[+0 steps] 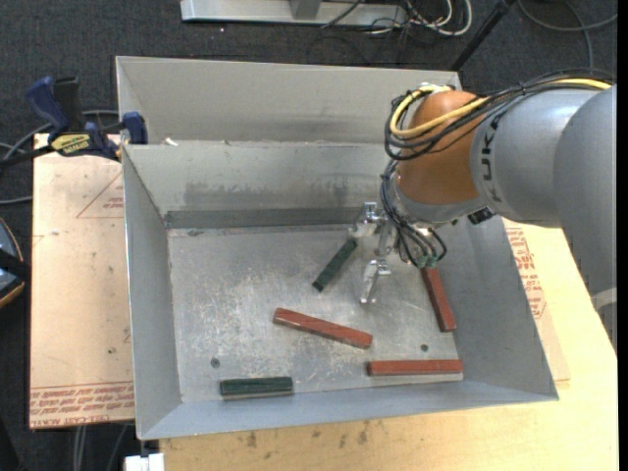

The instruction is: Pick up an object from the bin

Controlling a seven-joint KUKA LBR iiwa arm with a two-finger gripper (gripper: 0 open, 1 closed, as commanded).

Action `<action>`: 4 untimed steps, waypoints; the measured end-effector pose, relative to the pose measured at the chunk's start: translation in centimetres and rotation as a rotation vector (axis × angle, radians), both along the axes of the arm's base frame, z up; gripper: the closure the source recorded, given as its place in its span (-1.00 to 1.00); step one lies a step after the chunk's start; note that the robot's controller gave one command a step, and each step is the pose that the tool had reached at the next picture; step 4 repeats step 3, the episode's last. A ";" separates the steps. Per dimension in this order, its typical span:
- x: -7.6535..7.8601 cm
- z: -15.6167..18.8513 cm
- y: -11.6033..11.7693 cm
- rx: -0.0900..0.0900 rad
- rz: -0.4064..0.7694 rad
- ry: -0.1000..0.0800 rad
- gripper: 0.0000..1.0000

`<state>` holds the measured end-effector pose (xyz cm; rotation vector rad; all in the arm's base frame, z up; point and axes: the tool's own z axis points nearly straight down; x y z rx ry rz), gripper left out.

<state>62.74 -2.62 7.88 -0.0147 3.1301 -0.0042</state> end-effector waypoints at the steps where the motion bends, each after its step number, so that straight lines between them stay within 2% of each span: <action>1: 3.6 0.1 4.3 0.005 -0.072 -0.007 1.00; 2: 3.6 0.1 4.3 0.005 -0.072 -0.007 1.00; 3: 1.8 20.6 1.6 0.005 -0.113 0.009 1.00; 4: 1.8 20.6 1.6 0.005 -0.113 0.009 1.00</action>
Offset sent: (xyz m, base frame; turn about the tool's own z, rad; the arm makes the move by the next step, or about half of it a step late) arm 0.0000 0.0000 0.0000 0.0000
